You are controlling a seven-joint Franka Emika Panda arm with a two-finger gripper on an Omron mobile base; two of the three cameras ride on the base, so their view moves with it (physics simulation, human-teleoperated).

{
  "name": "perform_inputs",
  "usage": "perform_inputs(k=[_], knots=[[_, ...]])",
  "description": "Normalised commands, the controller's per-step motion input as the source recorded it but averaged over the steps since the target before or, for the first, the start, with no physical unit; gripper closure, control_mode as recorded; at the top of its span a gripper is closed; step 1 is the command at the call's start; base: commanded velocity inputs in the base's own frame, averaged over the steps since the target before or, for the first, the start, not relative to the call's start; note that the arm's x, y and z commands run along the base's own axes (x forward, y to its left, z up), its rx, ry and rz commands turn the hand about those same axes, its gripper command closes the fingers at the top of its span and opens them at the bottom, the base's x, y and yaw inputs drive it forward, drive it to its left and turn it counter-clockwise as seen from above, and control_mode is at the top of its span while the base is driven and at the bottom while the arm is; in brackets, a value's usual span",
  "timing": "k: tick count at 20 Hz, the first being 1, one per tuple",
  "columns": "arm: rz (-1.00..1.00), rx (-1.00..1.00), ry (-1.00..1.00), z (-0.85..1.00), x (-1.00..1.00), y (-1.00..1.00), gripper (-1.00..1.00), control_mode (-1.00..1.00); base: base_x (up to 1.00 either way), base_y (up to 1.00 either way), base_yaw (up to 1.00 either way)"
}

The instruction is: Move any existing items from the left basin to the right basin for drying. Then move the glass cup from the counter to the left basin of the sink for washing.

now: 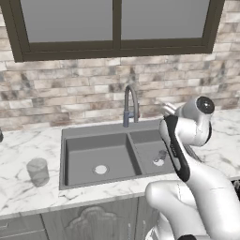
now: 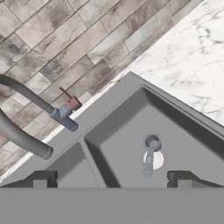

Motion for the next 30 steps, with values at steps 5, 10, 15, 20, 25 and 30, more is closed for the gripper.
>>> perform_inputs(k=[5, 10, 15, 20, 25, 30], knots=[[0.01, 0.0, 0.01, 0.15, -0.21, 0.47, -1.0, -1.0, 0.0, 0.0, 0.0], [0.0, -0.01, 0.04, 0.13, -0.09, 0.54, -1.0, -1.0, 0.0, 0.0, 0.0], [0.02, -0.01, 0.08, 0.07, 0.0, 0.6, -1.0, -1.0, 0.0, 0.0, 0.0], [0.07, 0.0, 0.09, 0.0, 0.05, 0.63, -1.0, -1.0, 0.0, 0.0, 0.0], [0.09, 0.0, 0.09, 0.0, 0.04, 0.64, -1.0, -1.0, 0.0, 0.0, 0.0], [0.09, -0.01, 0.05, 0.0, 0.0, 0.62, -1.0, -1.0, 0.0, 0.0, 0.0]])
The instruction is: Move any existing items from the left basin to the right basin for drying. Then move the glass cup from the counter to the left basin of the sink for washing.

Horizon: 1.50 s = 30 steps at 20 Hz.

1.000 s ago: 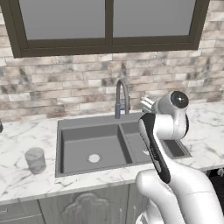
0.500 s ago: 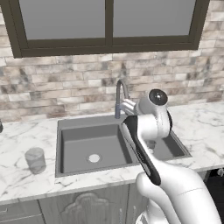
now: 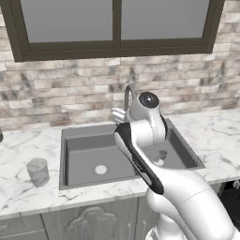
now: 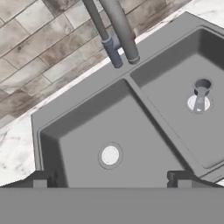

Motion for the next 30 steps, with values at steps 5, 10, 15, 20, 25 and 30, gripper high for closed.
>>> perform_inputs(k=[5, 10, 15, 20, 25, 30], knots=[[0.11, -0.02, 0.04, 0.0, 0.0, 0.55, -1.0, -1.0, 0.0, 0.0, 0.0], [0.1, -0.01, 0.05, 0.0, 0.0, 0.52, -1.0, -1.0, 0.0, 0.0, 0.0], [0.07, 0.0, 0.06, 0.0, 0.0, 0.55, -1.0, -1.0, 0.0, 0.0, 0.0], [0.07, 0.0, 0.06, 0.0, 0.0, 0.57, -1.0, -1.0, 0.0, 0.0, 0.0], [0.05, -0.01, 0.04, 0.0, -0.04, 0.56, -1.0, -1.0, 0.0, 0.0, 0.0], [0.04, -0.02, 0.01, 0.0, -0.11, 0.49, -1.0, -1.0, 0.0, 0.0, 0.0]])
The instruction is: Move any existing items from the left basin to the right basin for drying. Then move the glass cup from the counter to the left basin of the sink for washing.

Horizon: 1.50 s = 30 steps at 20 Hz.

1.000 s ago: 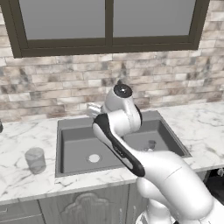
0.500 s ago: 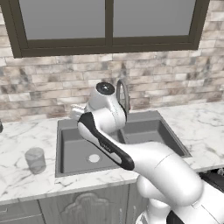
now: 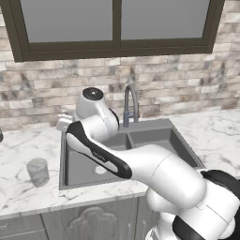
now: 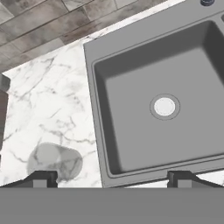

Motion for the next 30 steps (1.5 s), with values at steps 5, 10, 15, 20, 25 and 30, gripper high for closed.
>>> perform_inputs(k=[5, 10, 15, 20, 25, 30], knots=[[0.0, -0.01, 0.0, 0.0, -0.24, 0.26, -1.0, -1.0, 0.0, 0.0, 0.0], [0.0, 0.0, 0.0, 0.0, -0.29, 0.07, -1.0, -1.0, 0.0, 0.0, 0.0], [0.0, 0.0, 0.0, -0.01, -0.31, 0.03, -1.0, -1.0, 0.0, 0.0, 0.0], [0.0, 0.0, 0.0, -0.05, -0.17, 0.03, -1.0, -1.0, 0.0, 0.0, 0.0], [0.0, 0.0, 0.0, -0.12, -0.09, 0.08, -1.0, -1.0, 0.0, 0.0, 0.0], [0.02, 0.0, 0.0, -0.13, 0.0, 0.12, -1.0, -1.0, 0.0, 0.0, 0.0]])
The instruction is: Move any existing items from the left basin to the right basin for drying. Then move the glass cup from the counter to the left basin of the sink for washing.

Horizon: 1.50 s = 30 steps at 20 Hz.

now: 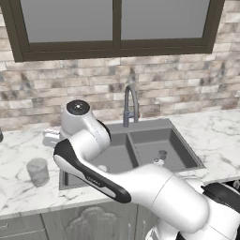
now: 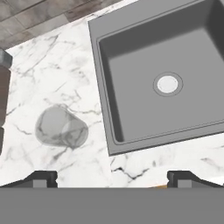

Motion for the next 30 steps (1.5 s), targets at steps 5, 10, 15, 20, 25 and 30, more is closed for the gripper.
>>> perform_inputs(k=[5, 10, 15, 20, 25, 30], knots=[[0.03, 0.0, 0.0, -0.07, 0.0, 0.12, -1.0, -1.0, 0.0, 0.0, 0.0], [0.04, 0.0, 0.02, -0.1, 0.0, 0.12, -1.0, -1.0, 0.0, 0.0, 0.0], [0.04, 0.0, 0.03, -0.11, 0.0, 0.13, -1.0, -1.0, 0.0, 0.0, 0.0], [0.04, 0.0, 0.03, -0.09, 0.0, 0.13, -1.0, -1.0, 0.0, 0.0, 0.0], [0.03, -0.01, 0.0, -0.07, 0.01, 0.09, -1.0, -1.0, 0.0, 0.0, 0.0], [0.01, -0.05, 0.0, -0.11, 0.08, 0.03, -1.0, -1.0, 0.0, 0.0, 0.0]])
